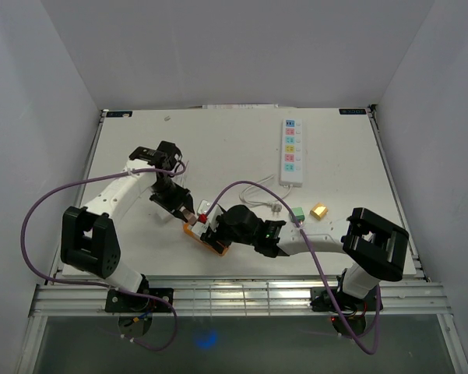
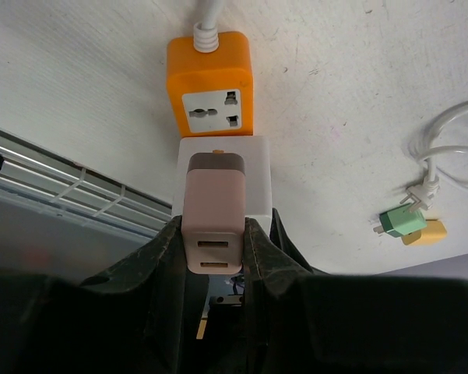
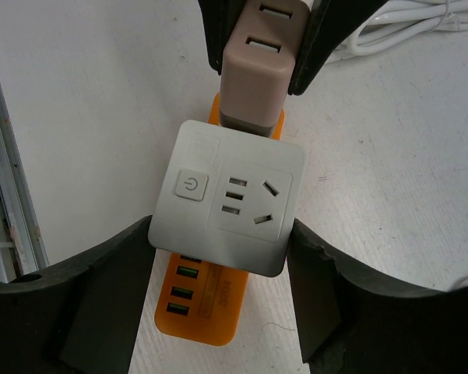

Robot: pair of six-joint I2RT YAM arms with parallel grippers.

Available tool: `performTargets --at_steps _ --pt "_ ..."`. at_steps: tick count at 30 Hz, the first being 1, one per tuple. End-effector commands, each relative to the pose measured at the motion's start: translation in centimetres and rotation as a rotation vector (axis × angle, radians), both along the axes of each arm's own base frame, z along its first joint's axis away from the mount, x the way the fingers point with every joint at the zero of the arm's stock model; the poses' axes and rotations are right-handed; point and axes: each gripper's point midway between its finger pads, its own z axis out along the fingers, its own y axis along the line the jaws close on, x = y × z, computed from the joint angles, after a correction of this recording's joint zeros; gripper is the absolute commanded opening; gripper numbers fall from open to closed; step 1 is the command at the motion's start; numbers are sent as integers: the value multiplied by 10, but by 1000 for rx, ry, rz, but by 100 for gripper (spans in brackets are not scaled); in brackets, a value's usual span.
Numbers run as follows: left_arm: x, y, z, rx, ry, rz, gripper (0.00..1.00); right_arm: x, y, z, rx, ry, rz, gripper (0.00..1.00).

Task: Insert the plug

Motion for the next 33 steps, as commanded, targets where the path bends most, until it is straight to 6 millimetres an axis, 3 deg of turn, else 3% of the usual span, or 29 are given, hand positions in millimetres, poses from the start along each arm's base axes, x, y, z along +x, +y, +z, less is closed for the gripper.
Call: performTargets --at_steps 1,15,22,33 --pt "7 -3 -5 6 -20 34 0 4 -2 -3 -1 -21 -6 51" --pt "25 -1 -24 128 -51 46 0 4 0 -4 23 0 -24 51" --pt "19 -7 -34 140 -16 20 0 5 -1 -6 18 -1 -33 51" --pt "15 -18 -32 137 -23 -8 0 7 -2 -8 12 -3 -45 51"
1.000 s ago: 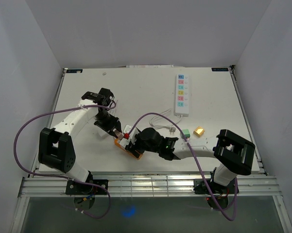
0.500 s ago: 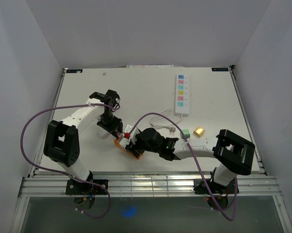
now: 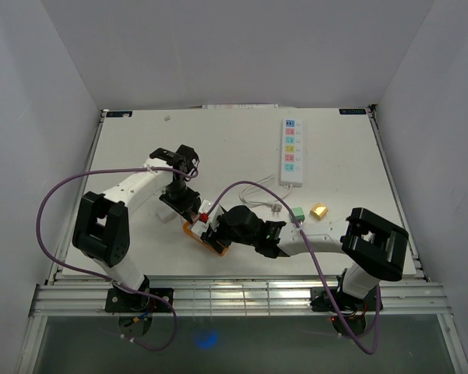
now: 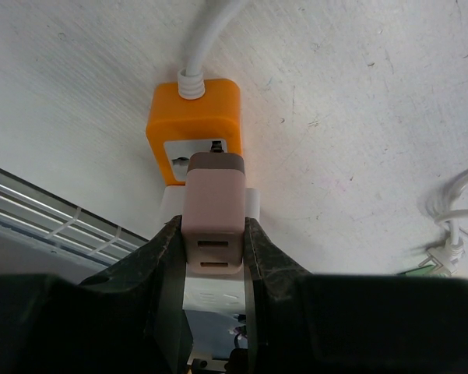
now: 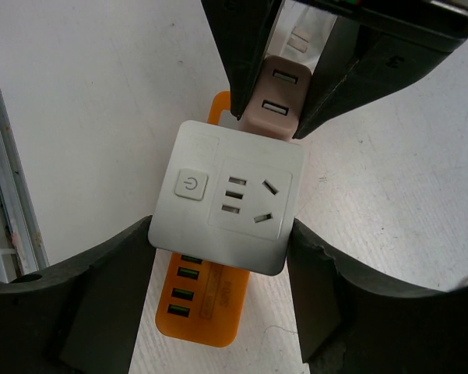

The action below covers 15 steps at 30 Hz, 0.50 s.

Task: Insert the plug

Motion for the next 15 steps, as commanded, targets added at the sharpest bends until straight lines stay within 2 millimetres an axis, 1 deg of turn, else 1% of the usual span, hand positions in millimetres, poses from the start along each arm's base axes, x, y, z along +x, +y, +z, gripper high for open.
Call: performTargets --at_steps 1,7,8,15 --pt "1 -5 0 3 -12 7 0 6 -2 -8 -11 -11 -30 51" --pt "-6 -10 -9 32 14 -8 0 7 -3 -8 -12 -12 -32 51" --pt "-4 -6 -11 65 -1 -8 0 7 -3 -8 -12 -12 -32 51" --pt "-8 -1 -16 116 -6 3 0 7 -4 -7 -8 -15 -35 51"
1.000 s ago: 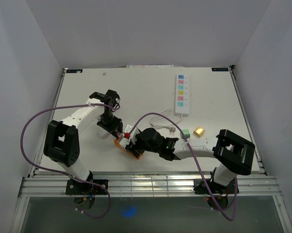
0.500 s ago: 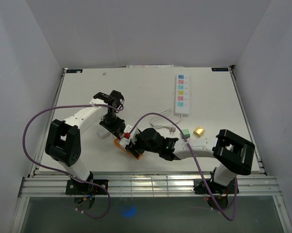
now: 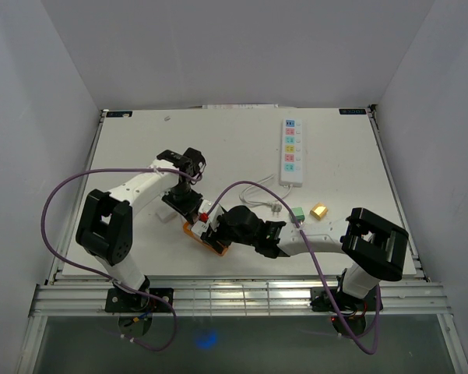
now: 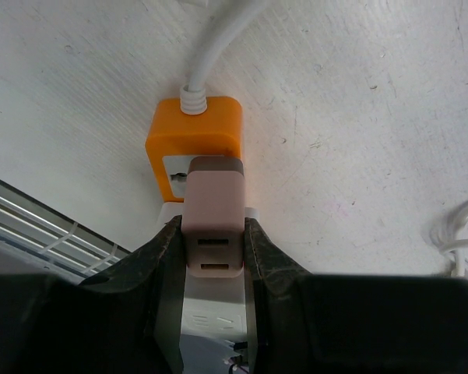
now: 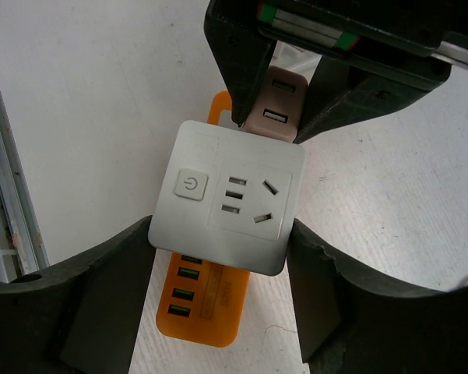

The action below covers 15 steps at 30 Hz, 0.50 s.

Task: Insert the plug

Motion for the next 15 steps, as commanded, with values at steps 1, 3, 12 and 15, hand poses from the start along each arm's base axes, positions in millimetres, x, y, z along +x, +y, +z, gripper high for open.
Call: performTargets --at_steps 1,3,12,15 --pt "-9 0 -8 39 18 -13 0 7 -3 -7 -8 -17 -29 51" --pt "-11 0 -10 48 21 -21 0 8 -3 -6 -6 -17 -33 51" --pt "-16 -5 -22 68 38 -73 0 8 -3 -6 -6 -20 -34 51" --pt "-17 -7 -22 86 23 -100 0 9 -3 -6 -6 -22 -38 51"
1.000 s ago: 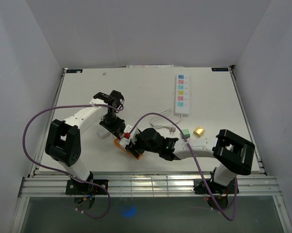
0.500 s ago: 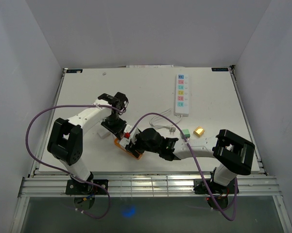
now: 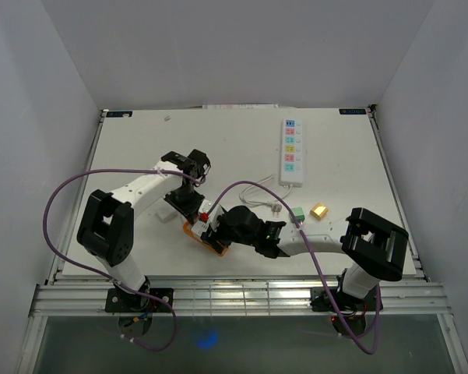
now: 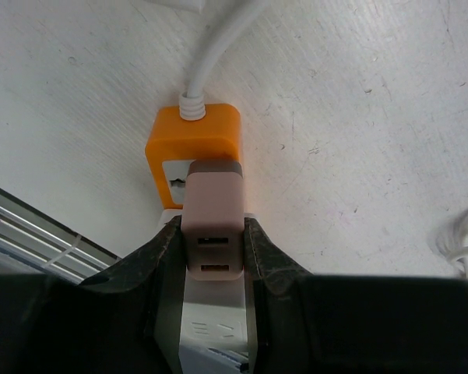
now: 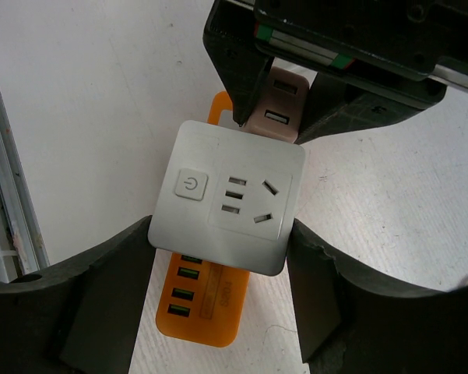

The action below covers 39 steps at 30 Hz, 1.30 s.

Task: Insert the plug

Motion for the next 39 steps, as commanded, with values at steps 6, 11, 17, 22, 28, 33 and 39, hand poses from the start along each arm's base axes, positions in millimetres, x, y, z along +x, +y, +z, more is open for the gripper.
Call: performTargets --at_steps 6,11,17,22,28,33,39 --pt "-23 -8 -27 55 46 -128 0 9 -3 -8 -14 -23 -36 51" --pt "-28 -9 -37 40 20 -152 0 10 -3 -9 -16 -23 -39 50" --pt "-36 -6 -45 82 28 -161 0 9 -2 -9 -15 -20 -34 50" --pt "-42 -4 -54 90 51 -166 0 9 -3 -9 -14 -18 -35 50" --pt "-41 -4 -52 101 32 -201 0 9 -3 -9 -13 -20 -38 50" --pt "-27 -4 -37 102 -55 -226 1 9 -2 -10 -16 -18 -35 50" --pt "-15 -12 -21 67 -132 -265 11 9 -2 -11 -17 -17 -33 50"
